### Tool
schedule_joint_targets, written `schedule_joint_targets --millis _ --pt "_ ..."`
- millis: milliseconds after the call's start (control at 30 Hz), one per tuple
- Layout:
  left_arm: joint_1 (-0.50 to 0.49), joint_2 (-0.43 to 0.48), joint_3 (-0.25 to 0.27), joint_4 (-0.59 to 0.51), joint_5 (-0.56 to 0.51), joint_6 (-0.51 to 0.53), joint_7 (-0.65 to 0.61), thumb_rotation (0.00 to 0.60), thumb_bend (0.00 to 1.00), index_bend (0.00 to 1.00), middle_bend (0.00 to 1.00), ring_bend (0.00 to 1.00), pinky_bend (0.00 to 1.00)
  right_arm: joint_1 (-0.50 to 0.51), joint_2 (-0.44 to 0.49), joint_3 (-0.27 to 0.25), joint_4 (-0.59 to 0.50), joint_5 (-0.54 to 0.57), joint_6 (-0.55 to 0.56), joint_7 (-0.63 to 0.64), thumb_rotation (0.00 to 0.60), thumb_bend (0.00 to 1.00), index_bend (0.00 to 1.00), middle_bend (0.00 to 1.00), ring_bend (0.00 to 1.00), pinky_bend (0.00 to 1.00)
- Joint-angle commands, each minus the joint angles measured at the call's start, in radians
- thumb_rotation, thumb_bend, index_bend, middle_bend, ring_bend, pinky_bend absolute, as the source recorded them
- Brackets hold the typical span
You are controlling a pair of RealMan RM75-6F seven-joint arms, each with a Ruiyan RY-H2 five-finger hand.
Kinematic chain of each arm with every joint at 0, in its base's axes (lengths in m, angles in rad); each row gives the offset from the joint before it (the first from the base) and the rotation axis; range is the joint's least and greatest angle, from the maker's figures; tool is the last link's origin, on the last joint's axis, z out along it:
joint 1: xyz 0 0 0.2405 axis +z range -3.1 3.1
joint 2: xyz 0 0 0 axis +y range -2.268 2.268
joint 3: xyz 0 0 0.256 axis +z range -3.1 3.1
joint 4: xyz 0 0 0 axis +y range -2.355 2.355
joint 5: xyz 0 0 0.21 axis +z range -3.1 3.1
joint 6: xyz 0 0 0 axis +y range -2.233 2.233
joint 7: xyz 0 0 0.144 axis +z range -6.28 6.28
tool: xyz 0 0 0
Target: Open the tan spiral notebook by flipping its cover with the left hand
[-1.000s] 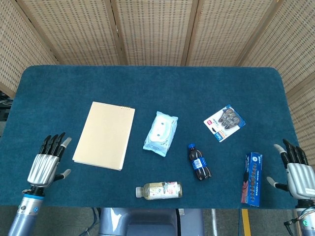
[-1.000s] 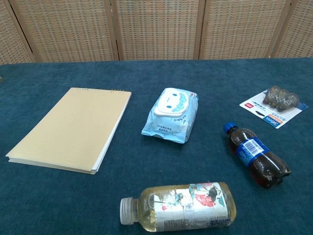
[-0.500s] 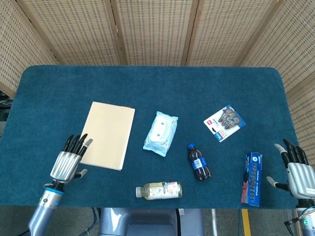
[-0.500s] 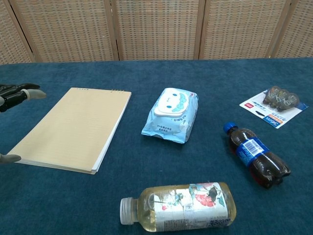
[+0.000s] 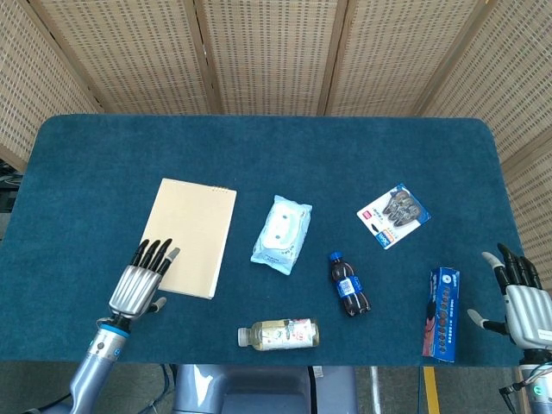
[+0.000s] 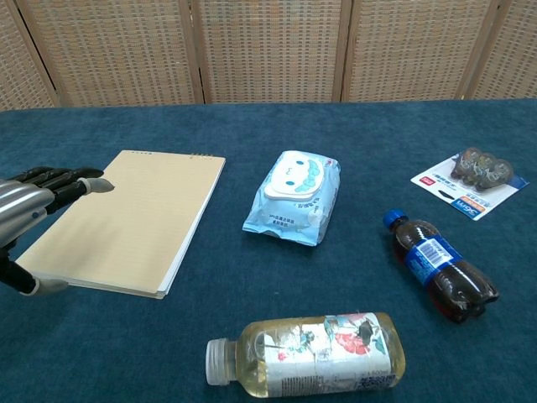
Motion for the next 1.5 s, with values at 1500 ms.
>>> schedule_joint_targets --millis 1500 --pt "-0.071 -0.075 -0.019 0.12 -0.144 -0.064 -0.002 0.6 0.23 0.0 0.0 0.0 0.0 -0.003 0.001 0.003 0.002 -0.001 0.005 0.021 0.6 0.16 0.11 0.0 0.0 0.0"
